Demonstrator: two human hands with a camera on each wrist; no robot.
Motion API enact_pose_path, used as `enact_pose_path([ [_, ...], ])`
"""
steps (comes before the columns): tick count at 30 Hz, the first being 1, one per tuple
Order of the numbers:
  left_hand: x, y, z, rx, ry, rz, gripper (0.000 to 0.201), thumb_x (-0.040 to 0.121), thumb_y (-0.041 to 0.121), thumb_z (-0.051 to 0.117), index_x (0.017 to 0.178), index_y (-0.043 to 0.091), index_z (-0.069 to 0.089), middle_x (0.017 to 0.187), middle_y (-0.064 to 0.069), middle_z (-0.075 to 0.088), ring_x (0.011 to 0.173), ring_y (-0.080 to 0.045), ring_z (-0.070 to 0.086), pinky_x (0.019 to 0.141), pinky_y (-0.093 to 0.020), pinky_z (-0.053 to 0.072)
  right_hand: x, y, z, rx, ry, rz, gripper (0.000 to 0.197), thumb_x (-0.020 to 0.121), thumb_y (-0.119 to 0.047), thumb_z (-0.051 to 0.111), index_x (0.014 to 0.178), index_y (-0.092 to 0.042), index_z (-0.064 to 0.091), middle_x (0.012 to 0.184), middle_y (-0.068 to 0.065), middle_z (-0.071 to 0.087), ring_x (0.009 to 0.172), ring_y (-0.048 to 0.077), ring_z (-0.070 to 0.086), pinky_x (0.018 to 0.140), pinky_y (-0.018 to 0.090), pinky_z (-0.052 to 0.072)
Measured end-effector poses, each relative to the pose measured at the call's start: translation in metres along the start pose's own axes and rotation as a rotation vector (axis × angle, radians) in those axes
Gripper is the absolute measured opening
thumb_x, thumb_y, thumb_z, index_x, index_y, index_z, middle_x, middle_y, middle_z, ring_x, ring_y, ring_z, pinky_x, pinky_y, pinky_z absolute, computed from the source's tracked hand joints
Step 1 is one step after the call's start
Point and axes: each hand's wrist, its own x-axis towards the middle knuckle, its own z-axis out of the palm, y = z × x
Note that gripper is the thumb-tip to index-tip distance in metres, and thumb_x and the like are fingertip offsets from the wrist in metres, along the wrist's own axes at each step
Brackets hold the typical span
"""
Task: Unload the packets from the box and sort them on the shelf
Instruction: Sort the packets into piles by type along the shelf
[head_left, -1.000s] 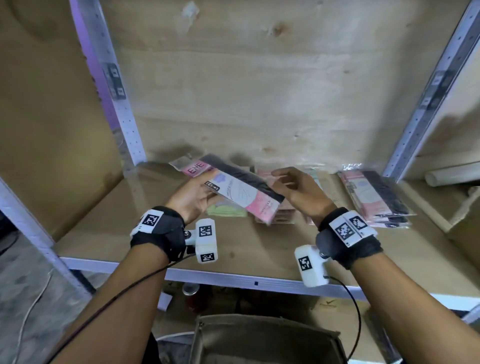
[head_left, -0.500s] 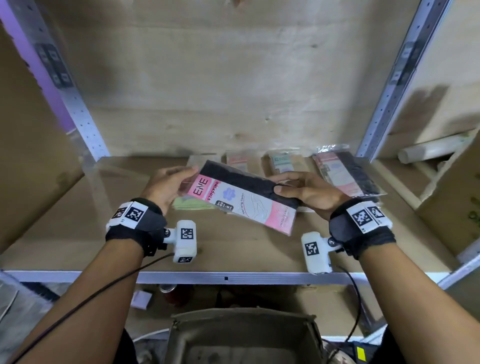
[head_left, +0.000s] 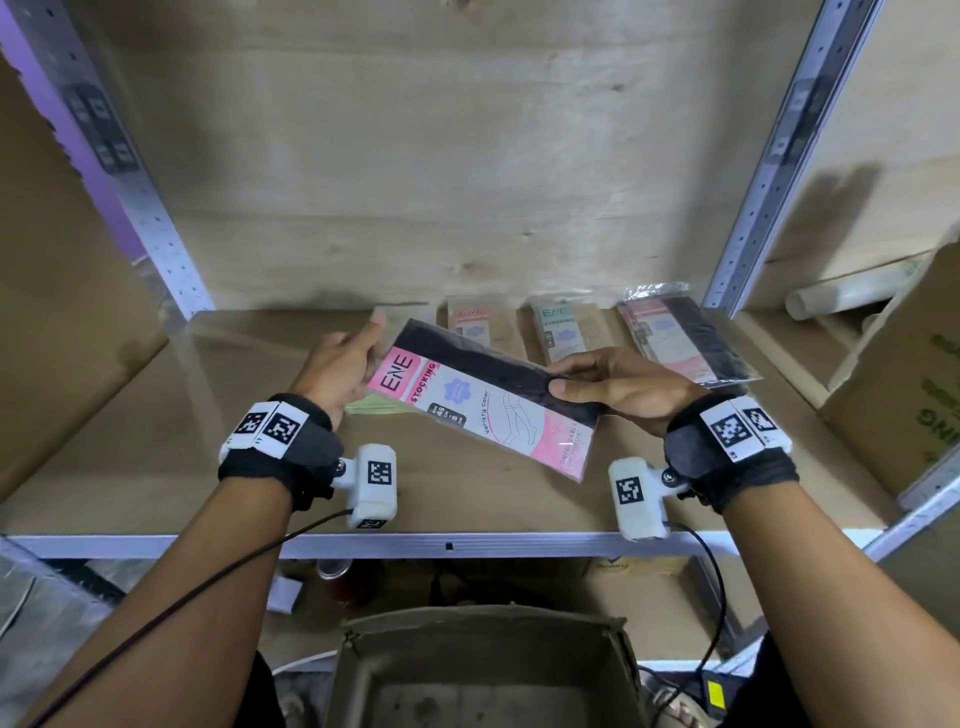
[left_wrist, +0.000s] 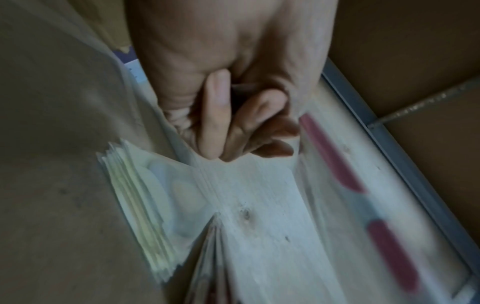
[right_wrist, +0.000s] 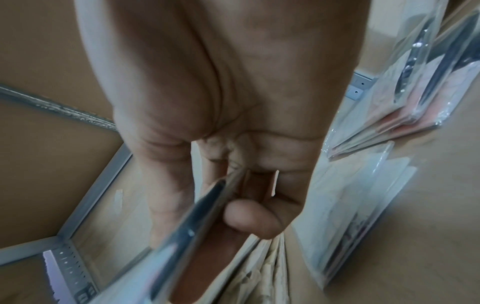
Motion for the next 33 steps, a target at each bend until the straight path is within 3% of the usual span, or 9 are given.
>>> enact_pose_path([
  [4,-0.007,0.004,-0.003,-0.187,-0.130,-0.047,0.046,0.102,0.043,0.050,0.070,0.012,0.062,0.047,0.001,0.056,0.028,-0.008,0.035,0.029,-0.018,0.020,0.000,0.001,0.002,0.007,-0.009,-0.058,0.021,0.092,0.000,0.059,0.113,0.001,0.064,0.099,0.013,0.070,0.082,0.014,0.069,0.077,0.019,0.056],
  [7,-0.009,0.004,-0.001,-0.316,-0.181,-0.078,0.041,0.106,0.021,0.043,0.077,0.026,0.073,0.039,0.004,0.045,0.027,-0.005,0.028,0.027,-0.015,0.020,0.000,0.001,0.002,0.028,0.009,-0.062,0.028,0.093,0.003,0.057,0.120,0.008,0.060,0.099,0.014,0.069,0.082,0.016,0.068,0.078,0.020,0.056],
  [10,-0.007,-0.001,0.001,-0.304,-0.281,-0.096,0.060,0.107,0.013,0.038,0.061,0.026,0.075,0.037,0.004,0.043,0.025,-0.004,0.027,0.032,-0.016,0.026,-0.002,0.001,0.001,0.025,0.007,-0.055,0.029,0.093,0.002,0.056,0.122,0.008,0.059,0.100,0.015,0.068,0.086,0.021,0.066,0.081,0.023,0.056],
  [14,0.001,-0.006,0.005,-0.394,-0.255,-0.208,0.040,0.103,0.037,0.048,0.077,0.012,0.063,0.044,0.002,0.051,0.029,-0.006,0.032,0.029,-0.018,0.022,-0.006,0.004,-0.005,0.050,0.040,-0.049,0.030,0.094,0.001,0.055,0.122,0.009,0.058,0.113,0.023,0.065,0.096,0.028,0.063,0.085,0.025,0.054],
  [18,0.010,-0.006,0.016,-0.497,-0.076,-0.295,0.057,0.092,0.063,0.052,0.096,0.008,0.068,0.065,-0.004,0.066,0.042,-0.010,0.046,0.035,-0.018,0.031,-0.012,0.008,-0.015,0.212,0.072,-0.042,0.017,0.096,-0.004,0.054,0.108,-0.005,0.066,0.107,0.015,0.068,0.096,0.024,0.064,0.084,0.030,0.052],
  [22,0.008,0.002,0.038,-0.632,-0.214,-0.280,0.078,0.095,0.068,0.037,0.090,0.002,0.079,0.075,-0.011,0.074,0.052,-0.014,0.064,0.047,-0.020,0.051,-0.017,0.012,-0.024,0.381,0.201,-0.046,0.026,0.097,-0.004,0.052,0.121,-0.001,0.061,0.115,0.017,0.065,0.100,0.028,0.061,0.083,0.033,0.052],
  [28,-0.019,0.017,0.084,-0.323,-0.502,-0.175,0.052,0.093,0.050,0.060,0.116,0.004,0.068,0.106,-0.019,0.075,0.092,-0.028,0.075,0.071,-0.027,0.061,-0.022,0.028,-0.023,0.484,0.366,-0.056,0.033,0.093,0.001,0.059,0.124,0.005,0.052,0.108,0.023,0.062,0.084,0.028,0.064,0.083,0.046,0.053],
  [31,-0.033,0.022,0.110,-0.182,-0.605,-0.102,0.039,0.092,0.032,0.069,0.122,0.008,0.065,0.106,-0.016,0.076,0.091,-0.026,0.075,0.074,-0.026,0.060,-0.025,0.037,-0.023,0.448,0.398,-0.049,0.026,0.092,0.000,0.062,0.116,-0.001,0.055,0.102,0.021,0.064,0.076,0.025,0.067,0.073,0.039,0.059],
  [33,-0.037,0.028,0.126,-0.125,-0.585,-0.046,0.032,0.090,0.019,0.072,0.120,0.007,0.066,0.103,-0.012,0.077,0.084,-0.021,0.075,0.071,-0.024,0.060,-0.027,0.039,-0.031,0.412,0.440,-0.055,0.030,0.090,-0.002,0.064,0.118,0.006,0.055,0.108,0.025,0.062,0.088,0.033,0.064,0.083,0.048,0.055],
])
